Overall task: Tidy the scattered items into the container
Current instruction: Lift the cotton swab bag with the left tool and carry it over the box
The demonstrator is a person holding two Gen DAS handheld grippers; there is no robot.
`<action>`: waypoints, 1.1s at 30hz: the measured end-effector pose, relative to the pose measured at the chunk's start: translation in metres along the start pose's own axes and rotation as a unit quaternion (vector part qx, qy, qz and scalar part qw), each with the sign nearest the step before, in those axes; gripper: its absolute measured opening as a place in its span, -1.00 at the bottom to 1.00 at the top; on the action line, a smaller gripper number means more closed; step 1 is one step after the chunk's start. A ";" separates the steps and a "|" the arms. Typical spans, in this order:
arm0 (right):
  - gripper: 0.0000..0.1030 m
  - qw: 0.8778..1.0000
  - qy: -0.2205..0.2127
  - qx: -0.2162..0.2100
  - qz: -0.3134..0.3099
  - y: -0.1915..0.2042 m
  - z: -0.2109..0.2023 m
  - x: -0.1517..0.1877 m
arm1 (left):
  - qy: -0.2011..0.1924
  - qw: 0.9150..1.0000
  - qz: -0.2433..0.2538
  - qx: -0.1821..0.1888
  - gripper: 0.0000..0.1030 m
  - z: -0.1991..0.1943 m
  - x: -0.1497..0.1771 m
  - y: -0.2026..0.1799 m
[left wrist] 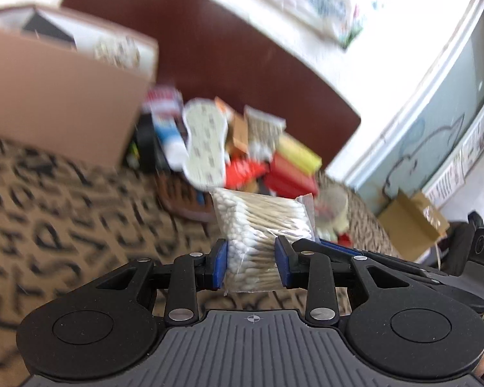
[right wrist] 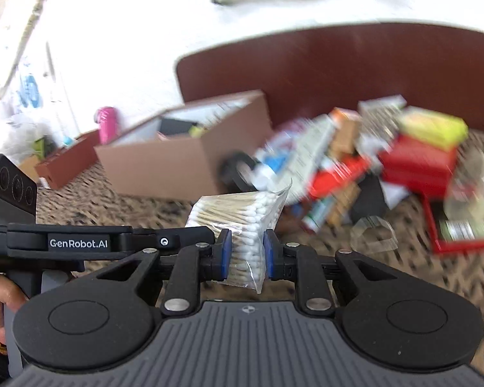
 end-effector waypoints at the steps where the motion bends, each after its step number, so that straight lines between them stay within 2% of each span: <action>1: -0.54 1.000 -0.005 -0.006 -0.005 0.007 0.003 -0.009 | -0.009 1.000 0.000 -0.002 -0.23 -0.005 -0.010 0.002; 10: -0.53 0.996 -0.053 -0.040 -0.064 0.070 0.058 -0.117 | -0.078 0.996 0.013 -0.034 -0.25 -0.045 -0.124 0.034; 15: -0.52 0.994 -0.048 -0.045 -0.086 0.094 0.114 -0.165 | -0.082 0.995 0.005 -0.061 -0.25 -0.043 -0.184 0.068; 19: -0.51 0.994 -0.047 -0.034 -0.091 0.100 0.155 -0.188 | -0.069 0.996 -0.026 -0.057 -0.16 -0.025 -0.224 0.102; 26: -0.51 0.997 -0.011 -0.017 -0.077 0.083 0.214 -0.204 | -0.036 0.997 -0.061 -0.040 -0.14 0.020 -0.254 0.147; 33: -0.47 0.999 0.010 -0.015 -0.044 0.066 0.263 -0.213 | -0.034 0.995 -0.076 -0.055 -0.04 0.052 -0.272 0.178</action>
Point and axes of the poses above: each gripper's, at about its wrist camera, not at the fingertips, and z roughly the way its jaws point, y to its left, x to its underside, the point moved 8 cm from there along z, roughly the way its jaws point, and after that the axes turned 3 degrees about -z, right-handed, at the moved point
